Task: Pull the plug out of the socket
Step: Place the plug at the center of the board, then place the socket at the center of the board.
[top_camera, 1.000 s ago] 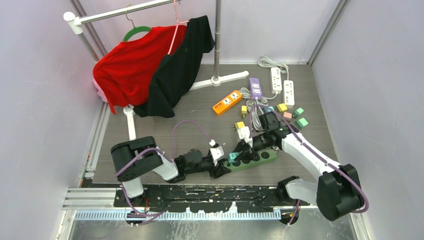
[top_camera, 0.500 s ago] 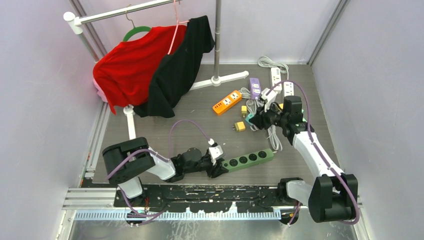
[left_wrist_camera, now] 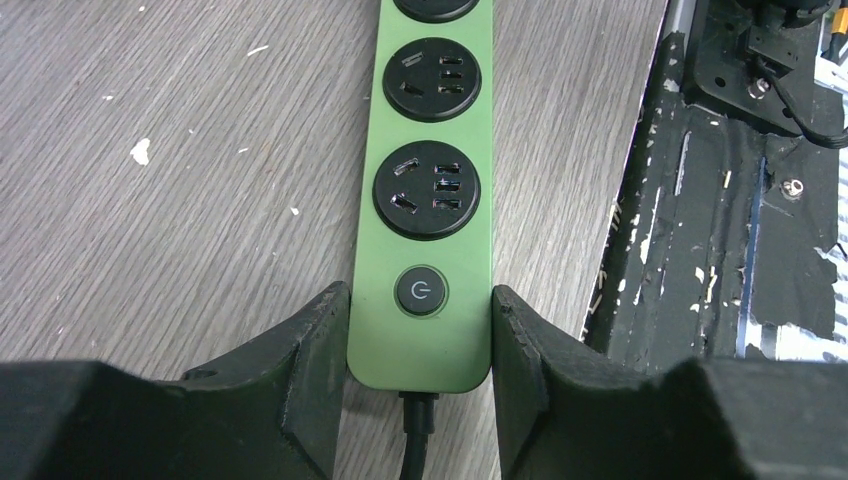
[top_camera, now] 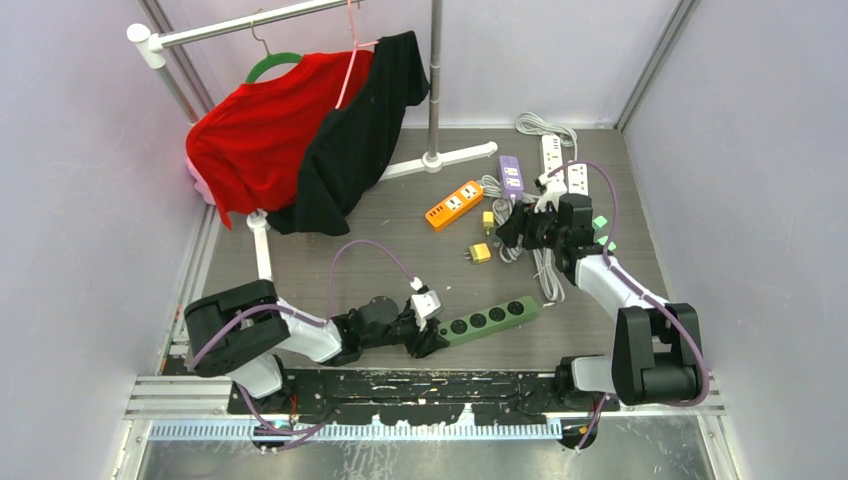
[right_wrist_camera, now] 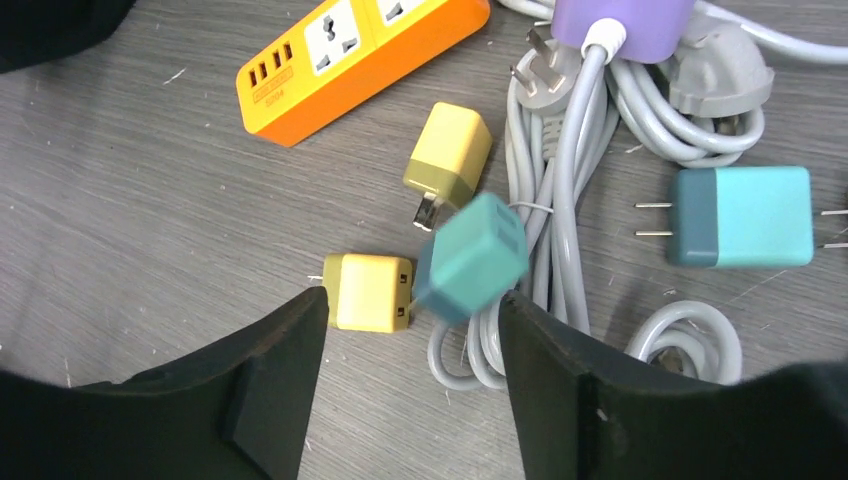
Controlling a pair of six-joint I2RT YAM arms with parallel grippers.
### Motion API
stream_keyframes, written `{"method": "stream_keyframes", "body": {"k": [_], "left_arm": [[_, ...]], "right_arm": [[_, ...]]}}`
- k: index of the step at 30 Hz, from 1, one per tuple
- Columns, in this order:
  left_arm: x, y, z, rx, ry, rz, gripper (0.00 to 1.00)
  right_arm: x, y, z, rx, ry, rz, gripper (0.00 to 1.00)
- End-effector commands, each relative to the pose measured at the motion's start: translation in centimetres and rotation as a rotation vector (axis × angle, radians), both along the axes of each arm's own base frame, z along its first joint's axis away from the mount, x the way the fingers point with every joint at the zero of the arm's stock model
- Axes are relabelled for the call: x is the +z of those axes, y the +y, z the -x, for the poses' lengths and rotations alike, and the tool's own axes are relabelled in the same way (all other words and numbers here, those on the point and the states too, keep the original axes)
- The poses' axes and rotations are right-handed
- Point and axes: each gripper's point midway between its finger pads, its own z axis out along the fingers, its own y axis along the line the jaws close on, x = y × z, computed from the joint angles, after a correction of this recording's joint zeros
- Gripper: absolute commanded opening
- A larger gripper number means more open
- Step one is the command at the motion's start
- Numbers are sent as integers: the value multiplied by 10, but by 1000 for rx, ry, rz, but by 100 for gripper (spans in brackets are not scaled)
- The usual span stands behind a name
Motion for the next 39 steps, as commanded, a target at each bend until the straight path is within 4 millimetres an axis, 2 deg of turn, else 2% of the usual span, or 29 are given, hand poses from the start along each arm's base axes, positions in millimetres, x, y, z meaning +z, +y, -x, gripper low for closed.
{"method": "stream_keyframes", "body": {"k": [1, 9, 13, 14, 16, 19, 24, 29, 36, 39], "left_arm": [[-2, 14, -2, 54, 27, -33, 0], [17, 23, -6, 95, 9, -18, 0], [26, 40, -15, 173, -9, -48, 0], [35, 46, -19, 201, -24, -39, 0], [44, 63, -23, 259, -44, -50, 0], [71, 91, -31, 372, -88, 13, 0], [94, 156, -48, 653, -128, 98, 0], [89, 216, -56, 892, -131, 73, 0], [84, 246, -79, 1161, -136, 9, 0], [76, 255, -90, 1253, -120, -78, 0]], "right_arm": [[44, -3, -18, -32, -146, -15, 72], [64, -6, -12, -9, -193, -14, 74], [67, -7, -11, -5, -193, -17, 74], [67, -6, -11, -3, -194, -18, 74], [68, -7, -11, -2, -194, -18, 74], [70, -7, -11, -4, -198, -18, 74], [70, -8, -11, -7, -194, -21, 74], [69, -8, -11, -10, -190, -20, 74], [66, -9, -12, -18, -180, -19, 74], [66, -9, -11, -16, -180, -20, 74]]}}
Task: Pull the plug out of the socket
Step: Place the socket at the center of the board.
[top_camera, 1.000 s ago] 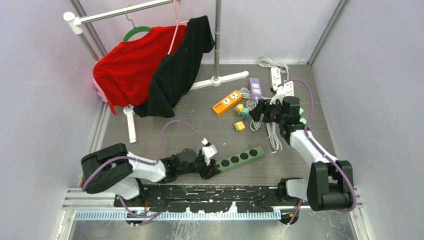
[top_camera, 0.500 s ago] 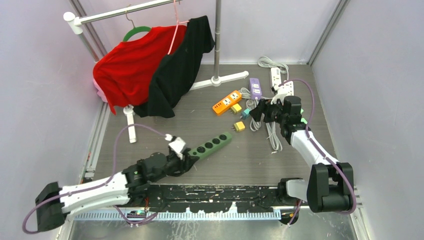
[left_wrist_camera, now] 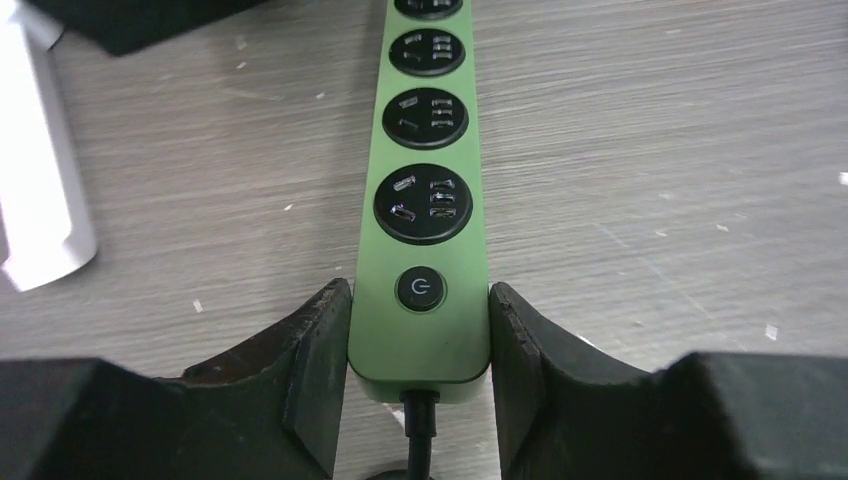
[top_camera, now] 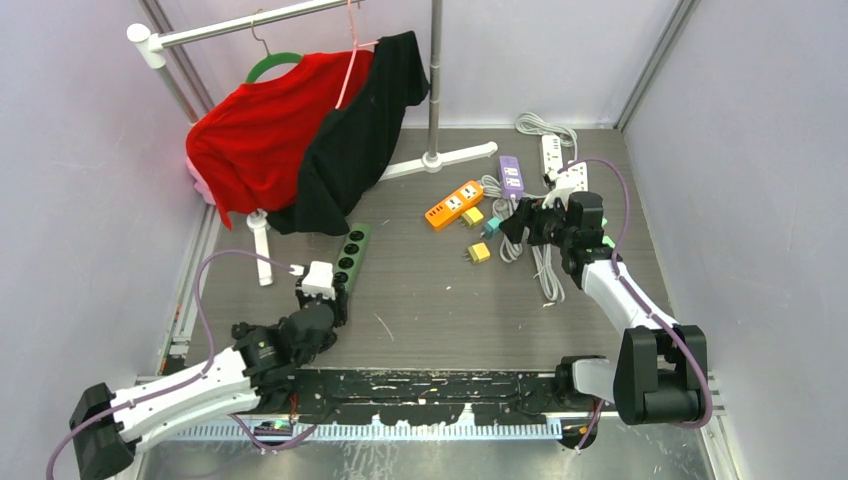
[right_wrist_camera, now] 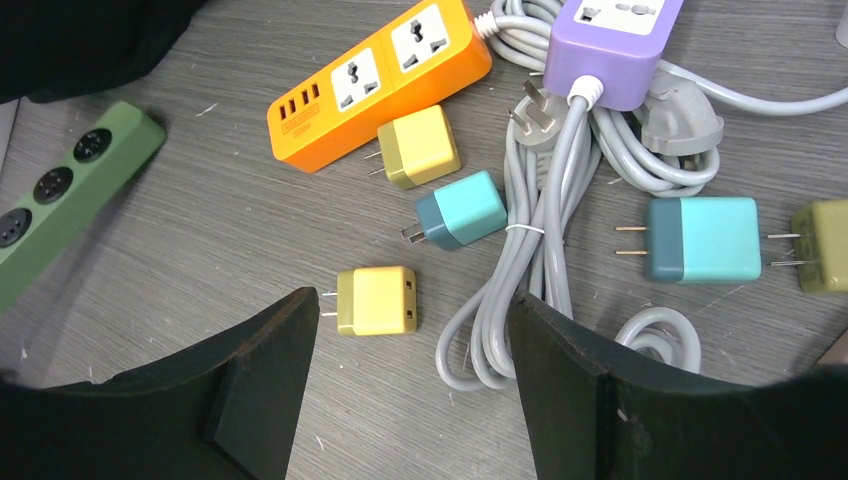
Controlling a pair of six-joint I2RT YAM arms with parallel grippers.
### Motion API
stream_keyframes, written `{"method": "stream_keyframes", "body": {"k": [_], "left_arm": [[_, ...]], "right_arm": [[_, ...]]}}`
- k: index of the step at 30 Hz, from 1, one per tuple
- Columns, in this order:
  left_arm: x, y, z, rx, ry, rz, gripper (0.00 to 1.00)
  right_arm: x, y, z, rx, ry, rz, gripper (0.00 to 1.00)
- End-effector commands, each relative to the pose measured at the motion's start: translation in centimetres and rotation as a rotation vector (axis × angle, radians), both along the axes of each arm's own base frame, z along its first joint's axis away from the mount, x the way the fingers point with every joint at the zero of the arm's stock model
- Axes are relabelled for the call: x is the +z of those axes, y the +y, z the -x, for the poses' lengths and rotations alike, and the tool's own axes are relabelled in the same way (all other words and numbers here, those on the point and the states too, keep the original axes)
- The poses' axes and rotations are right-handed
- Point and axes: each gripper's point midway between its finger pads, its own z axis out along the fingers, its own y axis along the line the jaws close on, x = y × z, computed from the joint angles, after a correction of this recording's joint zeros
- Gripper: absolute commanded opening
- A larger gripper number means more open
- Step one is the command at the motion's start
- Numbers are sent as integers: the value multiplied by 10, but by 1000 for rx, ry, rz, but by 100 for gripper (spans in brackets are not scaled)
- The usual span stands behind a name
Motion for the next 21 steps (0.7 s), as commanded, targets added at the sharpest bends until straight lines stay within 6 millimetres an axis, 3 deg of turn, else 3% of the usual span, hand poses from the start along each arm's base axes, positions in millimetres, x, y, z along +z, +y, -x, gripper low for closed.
{"method": "stream_keyframes", "body": {"k": [1, 6, 10, 11, 13, 15, 18, 21], "left_arm": [[16, 27, -27, 266, 0, 14, 0], [-13, 45, -46, 392, 178, 97, 0], [-21, 58, -51, 492, 223, 134, 2], [-20, 60, -51, 514, 227, 140, 11], [-23, 63, -49, 550, 246, 140, 41], [-26, 63, -45, 570, 276, 142, 63], [-25, 60, -40, 571, 316, 164, 83], [-14, 55, -35, 555, 328, 210, 95]], "right_arm": [[33, -1, -12, 0, -98, -2, 75], [35, -1, -11, 2, -100, -5, 74], [36, -1, -11, 3, -103, -3, 75], [36, -1, -11, 3, -102, -3, 75], [36, -1, -11, 3, -98, -3, 75], [36, -1, -11, 5, -95, -2, 75], [36, -1, -10, 12, -91, 2, 75], [39, 0, -7, 33, -91, 0, 75]]}}
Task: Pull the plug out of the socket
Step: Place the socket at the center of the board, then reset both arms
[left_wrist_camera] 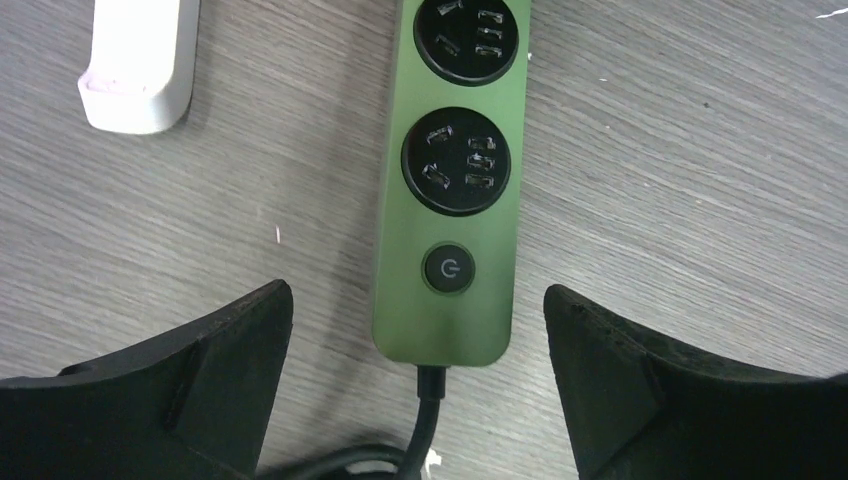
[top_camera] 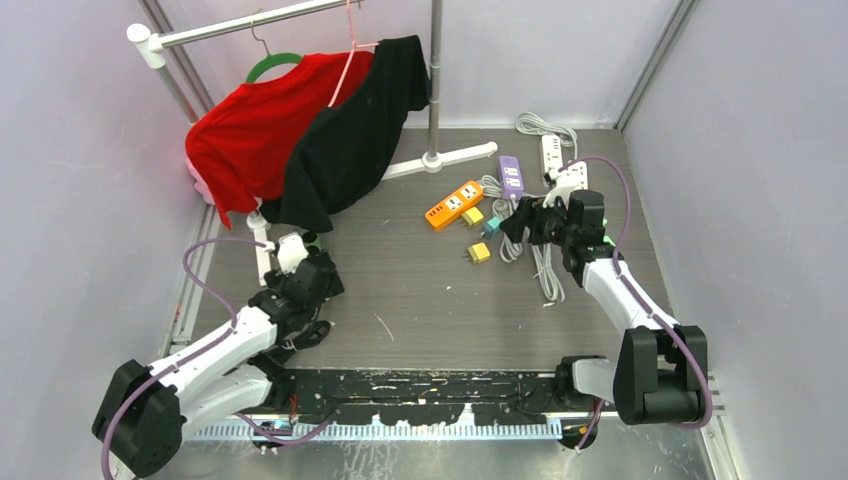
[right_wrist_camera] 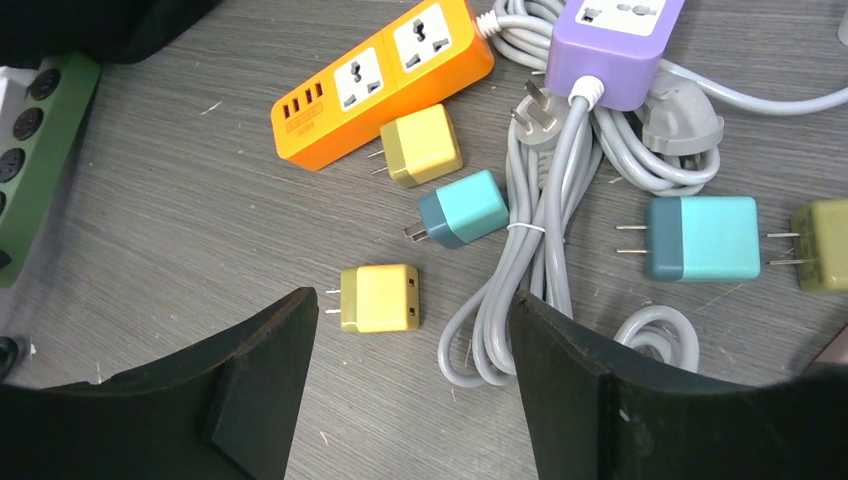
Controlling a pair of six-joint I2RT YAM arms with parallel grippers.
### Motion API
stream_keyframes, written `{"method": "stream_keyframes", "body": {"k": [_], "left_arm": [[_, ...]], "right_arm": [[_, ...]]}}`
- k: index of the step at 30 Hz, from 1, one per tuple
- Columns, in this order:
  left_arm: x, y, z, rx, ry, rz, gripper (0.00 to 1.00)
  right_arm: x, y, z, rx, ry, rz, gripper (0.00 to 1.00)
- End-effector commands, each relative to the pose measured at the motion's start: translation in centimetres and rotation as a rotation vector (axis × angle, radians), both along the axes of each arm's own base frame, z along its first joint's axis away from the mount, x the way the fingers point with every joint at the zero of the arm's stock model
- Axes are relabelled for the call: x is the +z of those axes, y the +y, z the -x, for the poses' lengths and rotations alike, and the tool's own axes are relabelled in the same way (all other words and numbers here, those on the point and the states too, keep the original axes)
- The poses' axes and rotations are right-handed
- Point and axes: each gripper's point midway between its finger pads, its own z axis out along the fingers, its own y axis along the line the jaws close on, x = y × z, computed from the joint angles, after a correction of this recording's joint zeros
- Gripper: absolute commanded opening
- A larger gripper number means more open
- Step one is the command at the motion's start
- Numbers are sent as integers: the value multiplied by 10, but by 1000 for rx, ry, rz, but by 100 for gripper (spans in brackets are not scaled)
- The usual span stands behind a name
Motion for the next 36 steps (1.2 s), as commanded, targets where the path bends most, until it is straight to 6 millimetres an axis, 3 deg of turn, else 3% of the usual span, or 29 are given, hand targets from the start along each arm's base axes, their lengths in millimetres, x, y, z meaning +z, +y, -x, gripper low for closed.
{"method": "stream_keyframes", "body": {"k": [1, 12, 14, 15, 18, 21, 24, 27, 30, 33, 36], "left_arm": [[25, -6, 3, 34, -18, 98, 96], [70, -36, 29, -136, -65, 330, 99], [84, -52, 32, -241, -100, 391, 100], [93, -64, 35, -321, -125, 421, 100], [140, -105, 51, -631, -254, 541, 100], [197, -127, 68, -843, -420, 611, 100], [243, -126, 79, -924, -505, 589, 100], [285, -122, 85, -964, -535, 541, 100], [323, -122, 93, -1010, -569, 520, 100], [353, -119, 99, -1033, -623, 509, 100], [371, -115, 103, -1036, -667, 494, 100]], "right_arm": [[40, 3, -7, 44, -102, -4, 76], [67, -4, 7, 119, -129, -9, 81], [79, -4, 13, 146, -136, -6, 86], [86, -3, 17, 170, -135, 0, 96], [117, -13, 26, 169, -148, 54, 100], [157, -30, 29, 52, -199, 93, 100], [194, -40, 40, -40, -263, 103, 100], [235, -28, 69, 64, -319, 155, 100], [286, -24, 90, 43, -374, 119, 100], [338, -31, 99, -129, -399, -49, 100], [367, -33, 111, -201, -414, -134, 100]]}}
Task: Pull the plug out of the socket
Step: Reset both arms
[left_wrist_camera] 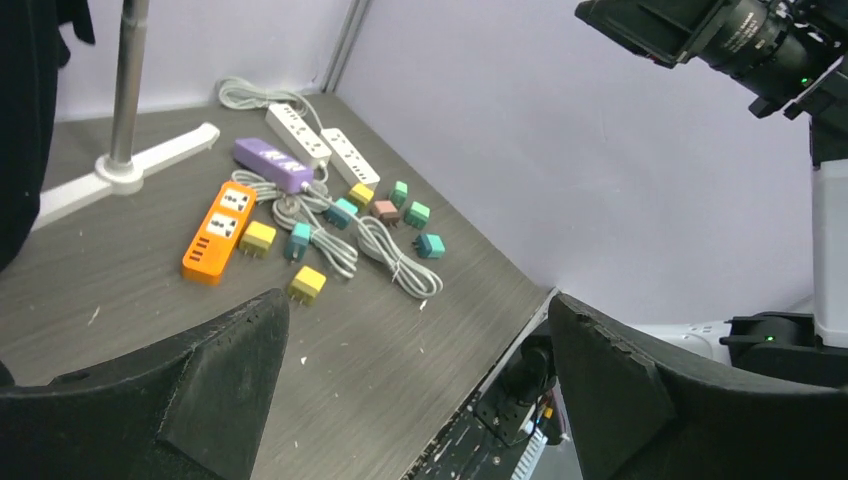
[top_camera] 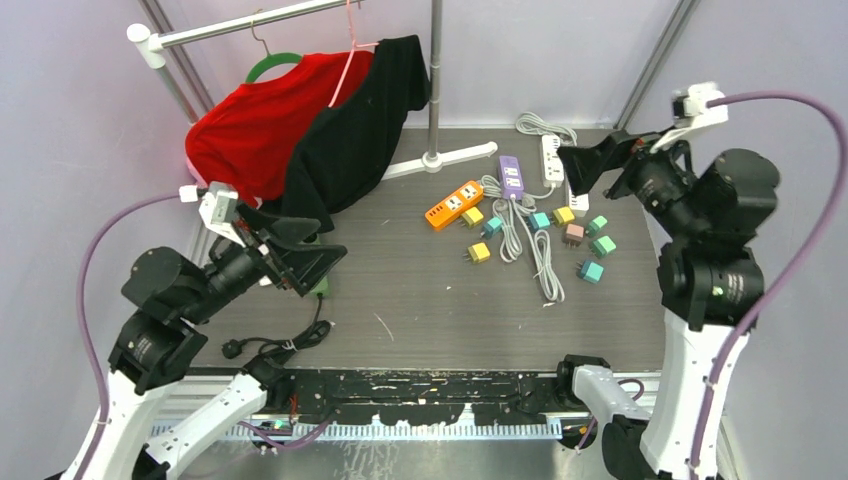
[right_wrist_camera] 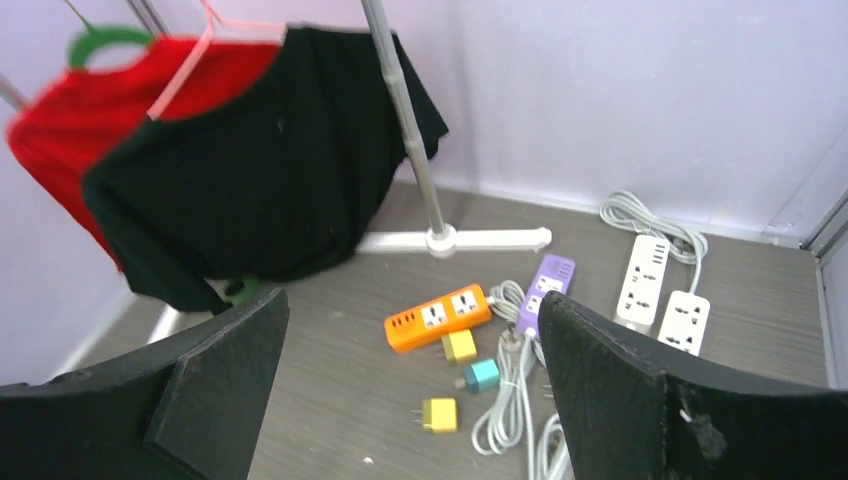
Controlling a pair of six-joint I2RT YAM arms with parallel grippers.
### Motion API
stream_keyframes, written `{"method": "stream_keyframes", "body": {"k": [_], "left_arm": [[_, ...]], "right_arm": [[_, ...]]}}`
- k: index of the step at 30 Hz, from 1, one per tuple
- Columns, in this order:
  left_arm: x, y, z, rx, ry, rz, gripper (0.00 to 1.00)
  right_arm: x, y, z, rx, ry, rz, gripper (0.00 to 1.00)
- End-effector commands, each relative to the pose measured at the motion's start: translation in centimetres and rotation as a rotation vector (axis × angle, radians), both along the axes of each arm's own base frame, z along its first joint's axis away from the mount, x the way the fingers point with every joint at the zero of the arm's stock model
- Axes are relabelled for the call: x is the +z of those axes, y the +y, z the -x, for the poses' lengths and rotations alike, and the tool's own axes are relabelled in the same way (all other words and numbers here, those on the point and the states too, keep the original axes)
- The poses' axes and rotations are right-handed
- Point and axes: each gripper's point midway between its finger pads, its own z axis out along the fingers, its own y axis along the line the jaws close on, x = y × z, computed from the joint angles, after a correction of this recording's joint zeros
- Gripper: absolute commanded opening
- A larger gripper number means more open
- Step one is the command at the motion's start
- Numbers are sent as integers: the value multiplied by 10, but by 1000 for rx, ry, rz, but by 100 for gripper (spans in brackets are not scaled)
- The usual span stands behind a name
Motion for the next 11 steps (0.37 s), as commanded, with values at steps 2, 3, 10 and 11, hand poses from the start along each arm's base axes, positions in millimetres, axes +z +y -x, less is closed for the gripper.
{"method": "stream_keyframes", "body": {"k": [2, 3, 10, 11], "left_arm": [[17, 2, 11, -35, -61, -44, 100], [19, 3, 12, -35, -66, -47, 100], [20, 8, 17, -28, -79, -62, 100], [19, 9, 17, -23, -80, -62, 100]], "right_arm": [[38, -3, 22, -92, 26, -205, 100], [44, -2, 25, -89, 16, -209, 100], [51, -2, 23, -80, 1, -199, 100], [49, -1, 22, -76, 3, -198, 100]]}}
